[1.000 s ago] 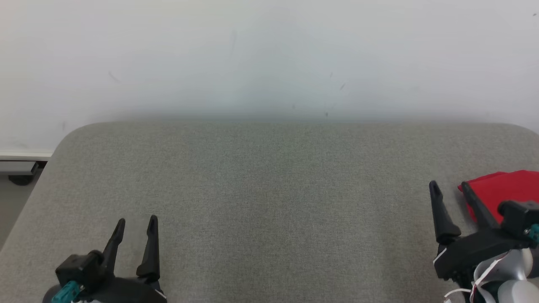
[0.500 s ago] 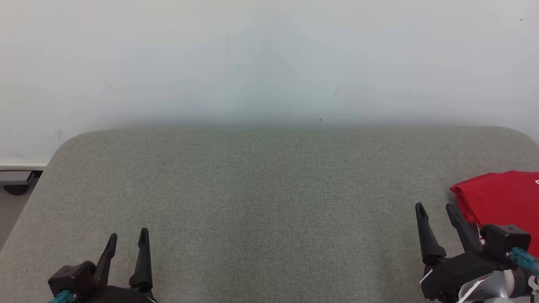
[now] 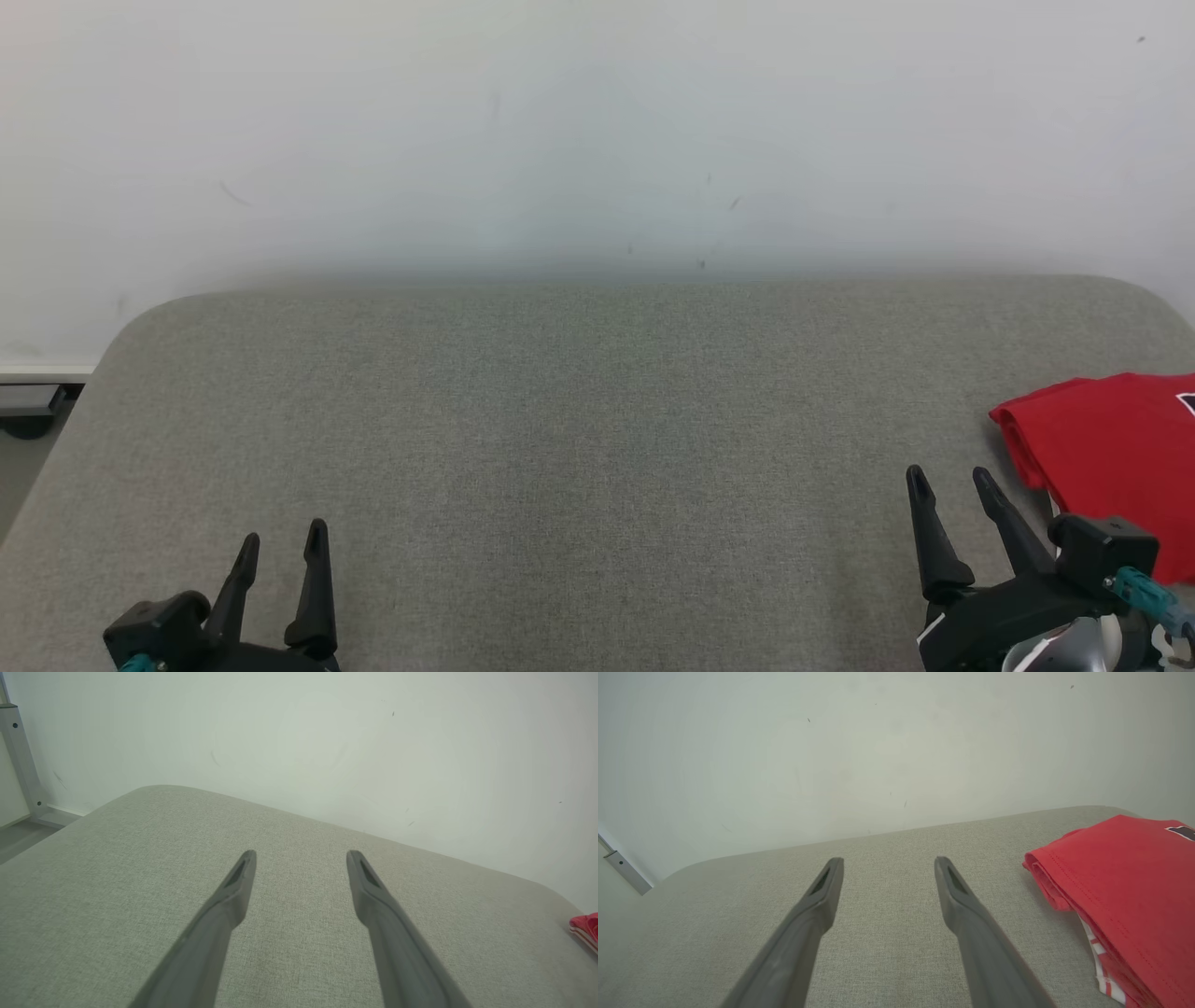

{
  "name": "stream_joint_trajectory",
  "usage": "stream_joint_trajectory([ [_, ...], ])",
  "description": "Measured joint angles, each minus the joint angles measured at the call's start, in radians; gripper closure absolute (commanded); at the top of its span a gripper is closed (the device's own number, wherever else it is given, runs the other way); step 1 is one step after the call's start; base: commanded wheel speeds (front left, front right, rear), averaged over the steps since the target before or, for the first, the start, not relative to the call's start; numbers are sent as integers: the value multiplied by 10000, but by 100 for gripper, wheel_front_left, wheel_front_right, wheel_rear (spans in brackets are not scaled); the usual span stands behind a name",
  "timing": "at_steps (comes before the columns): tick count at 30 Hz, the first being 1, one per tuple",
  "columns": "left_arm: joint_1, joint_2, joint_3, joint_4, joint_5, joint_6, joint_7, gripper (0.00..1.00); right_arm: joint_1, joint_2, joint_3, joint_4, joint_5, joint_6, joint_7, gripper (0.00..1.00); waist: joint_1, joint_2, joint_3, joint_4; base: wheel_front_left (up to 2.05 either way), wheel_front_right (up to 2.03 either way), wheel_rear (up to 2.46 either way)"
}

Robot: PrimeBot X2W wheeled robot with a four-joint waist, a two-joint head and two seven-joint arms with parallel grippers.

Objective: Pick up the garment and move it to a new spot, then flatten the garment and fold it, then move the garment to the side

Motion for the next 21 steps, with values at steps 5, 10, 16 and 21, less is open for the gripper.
stream_joint_trajectory([
  [5,1,-8,-4,25,-75,-4,121,0,0,12,23,159,0,-12,-121,0,0,1,-3,-25,0,0,0],
  [10,4,-44,-15,125,-201,-12,353,0,3,21,25,274,2,-88,-130,0,0,1,6,-55,0,0,0],
  [16,10,-48,-38,180,-221,-12,520,0,30,23,-25,389,-4,-188,-127,0,0,1,29,-77,0,0,0],
  [21,16,-63,-56,268,-245,-15,686,100,40,31,-13,564,-2,-259,-111,100,0,0,40,-86,0,0,0],
])
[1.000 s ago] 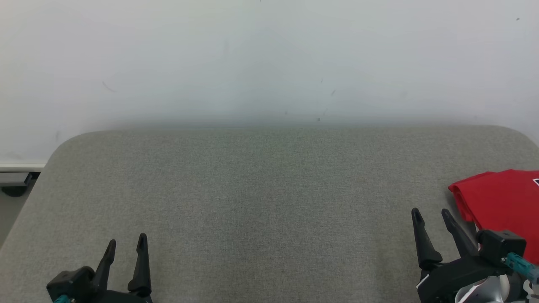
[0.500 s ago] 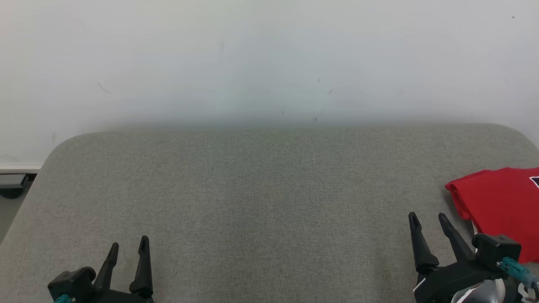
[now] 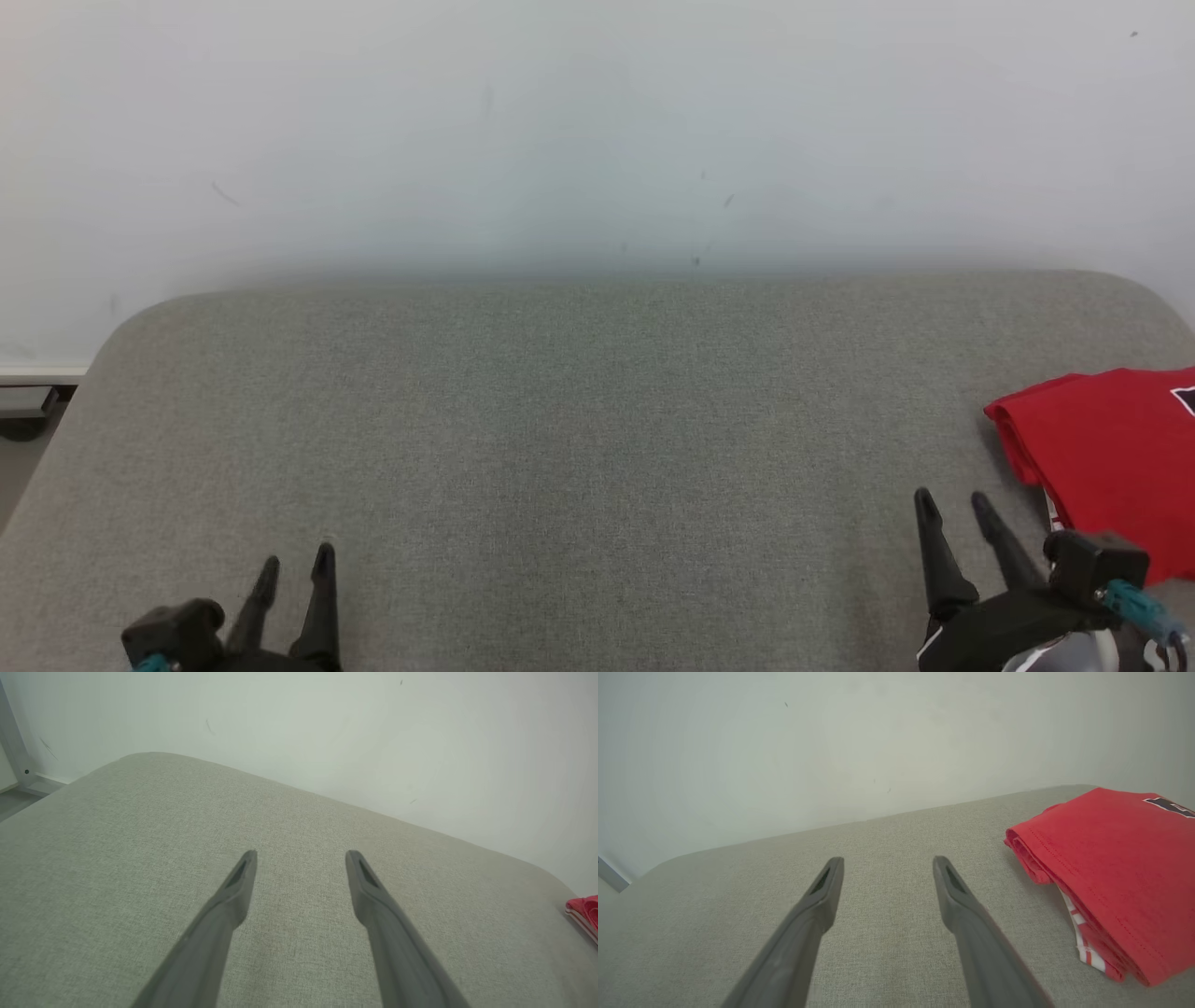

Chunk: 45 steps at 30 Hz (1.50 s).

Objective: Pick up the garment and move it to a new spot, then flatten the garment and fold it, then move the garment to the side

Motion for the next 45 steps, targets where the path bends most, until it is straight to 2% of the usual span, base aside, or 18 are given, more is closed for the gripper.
stream_joint_trajectory([
  [7,532,-276,-44,470,-33,-12,59,100,483,96,48,621,102,0,63,100,0,0,7,2,0,0,0],
  [11,527,-297,121,466,-506,-102,184,100,443,98,-31,642,445,12,144,100,0,0,44,9,0,0,0],
  [45,324,-844,1499,441,-4059,-892,1060,100,-72,102,-347,947,4882,353,671,100,0,0,304,51,0,0,0],
])
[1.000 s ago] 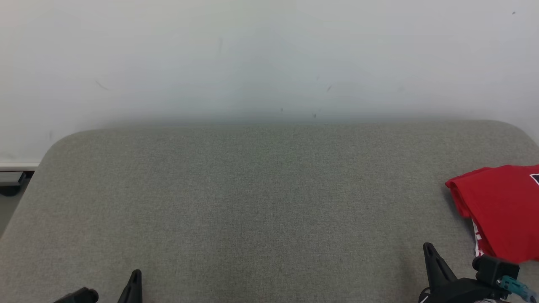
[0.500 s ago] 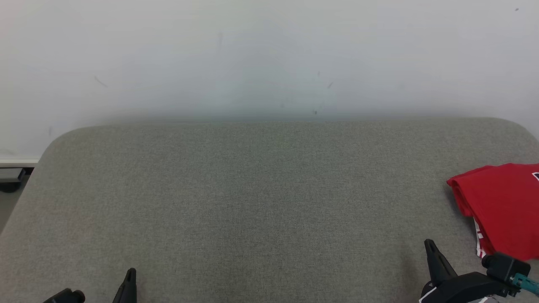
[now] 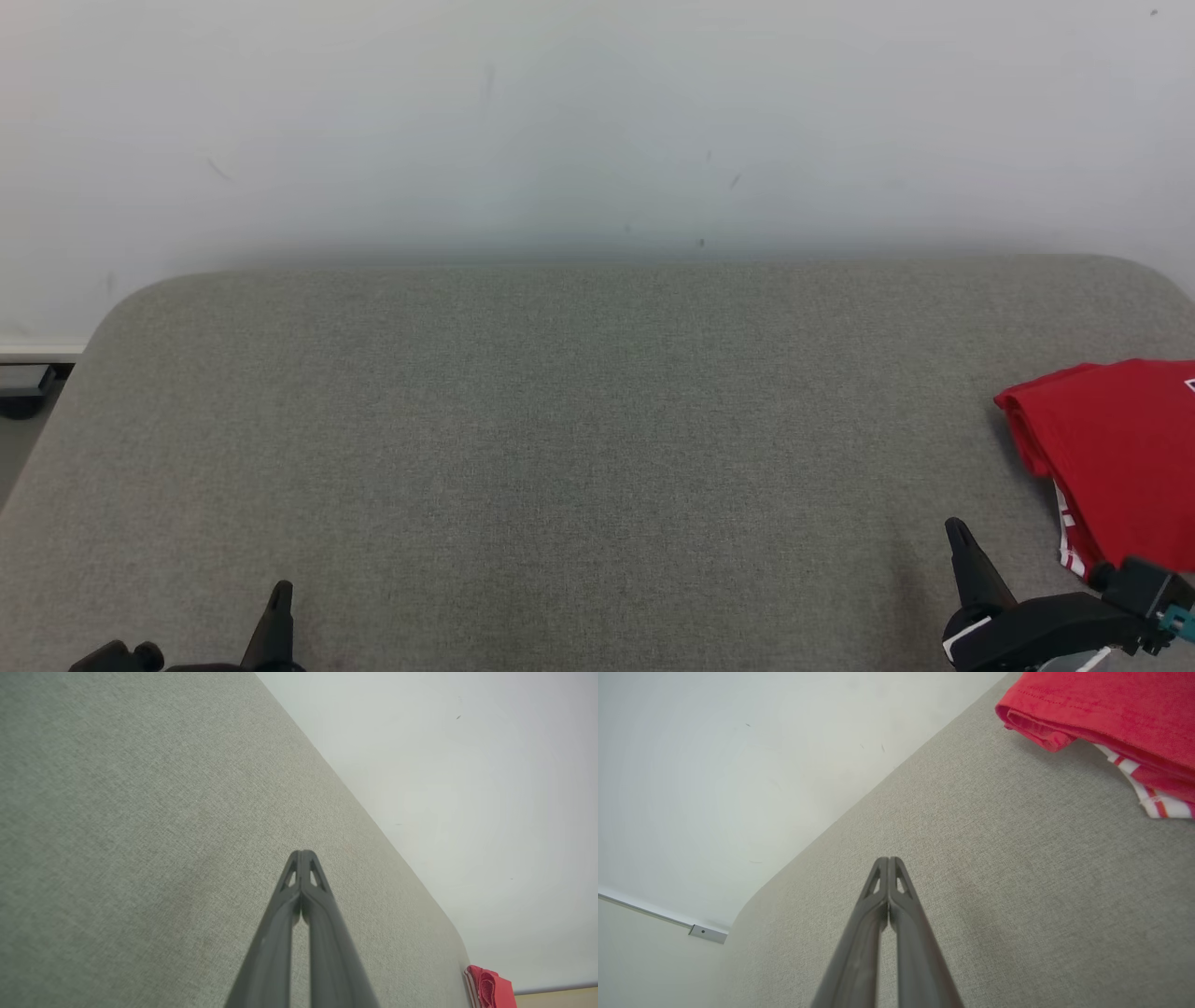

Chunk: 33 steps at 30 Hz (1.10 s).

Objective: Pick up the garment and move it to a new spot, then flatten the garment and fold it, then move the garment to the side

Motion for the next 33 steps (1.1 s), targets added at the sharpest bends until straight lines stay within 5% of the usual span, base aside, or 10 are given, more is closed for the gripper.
stream_joint_trajectory([
  [33,-229,-458,1356,-65,-3549,-796,767,100,-429,0,-282,245,4288,351,437,100,0,0,260,46,0,0,0],
])
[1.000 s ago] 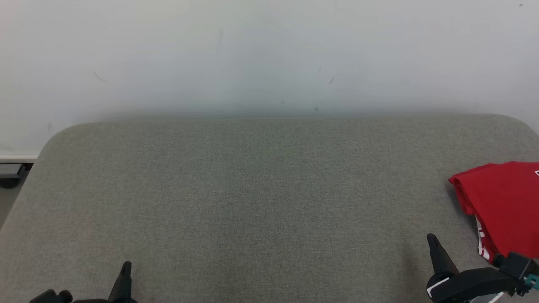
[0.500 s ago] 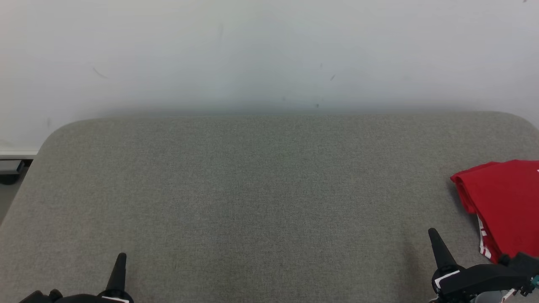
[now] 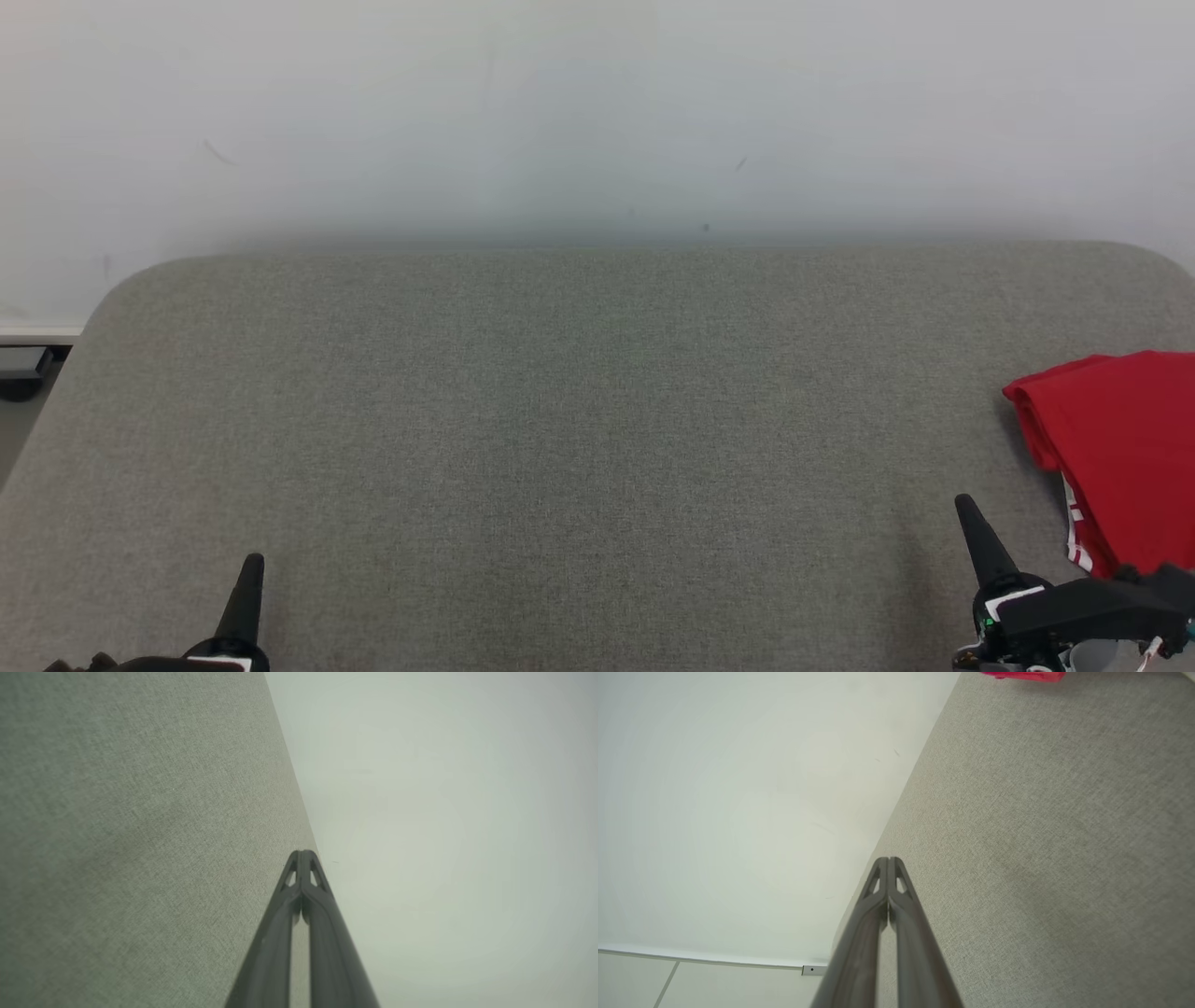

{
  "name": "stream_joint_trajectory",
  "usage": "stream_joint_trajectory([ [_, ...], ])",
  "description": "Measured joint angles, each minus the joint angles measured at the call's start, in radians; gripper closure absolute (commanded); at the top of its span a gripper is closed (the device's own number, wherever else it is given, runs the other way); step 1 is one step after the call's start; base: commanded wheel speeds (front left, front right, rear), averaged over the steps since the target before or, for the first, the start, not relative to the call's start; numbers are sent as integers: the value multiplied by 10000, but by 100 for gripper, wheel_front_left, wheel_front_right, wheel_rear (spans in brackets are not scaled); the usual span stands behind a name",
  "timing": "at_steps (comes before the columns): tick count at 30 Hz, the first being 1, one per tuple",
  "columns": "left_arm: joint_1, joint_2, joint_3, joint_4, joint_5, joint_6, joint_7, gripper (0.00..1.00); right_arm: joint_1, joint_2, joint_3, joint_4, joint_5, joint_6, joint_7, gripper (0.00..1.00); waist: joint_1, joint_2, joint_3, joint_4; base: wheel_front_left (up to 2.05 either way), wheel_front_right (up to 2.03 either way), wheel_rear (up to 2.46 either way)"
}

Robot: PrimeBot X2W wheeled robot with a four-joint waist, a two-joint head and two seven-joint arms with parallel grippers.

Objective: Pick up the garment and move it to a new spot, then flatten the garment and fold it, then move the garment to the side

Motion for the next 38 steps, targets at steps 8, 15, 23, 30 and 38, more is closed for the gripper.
stream_joint_trajectory([
  [8,-35,-155,322,-17,-934,-178,209,100,-211,0,-81,38,1028,92,94,100,0,0,63,11,0,0,0],
  [15,-201,-234,648,-42,-1755,-431,389,100,-241,0,-146,81,2029,180,186,100,0,0,126,22,0,0,0],
  [23,-208,-385,972,-50,-2581,-616,566,100,-414,0,-213,132,3104,265,272,100,0,0,188,33,0,0,0],
  [30,-252,-441,1066,-59,-2955,-690,640,100,-448,0,-232,150,3513,318,345,100,0,0,208,37,0,0,0],
  [38,-364,-445,1068,-71,-2957,-690,640,100,-566,0,-232,153,3515,320,345,100,0,0,208,37,0,0,0],
])
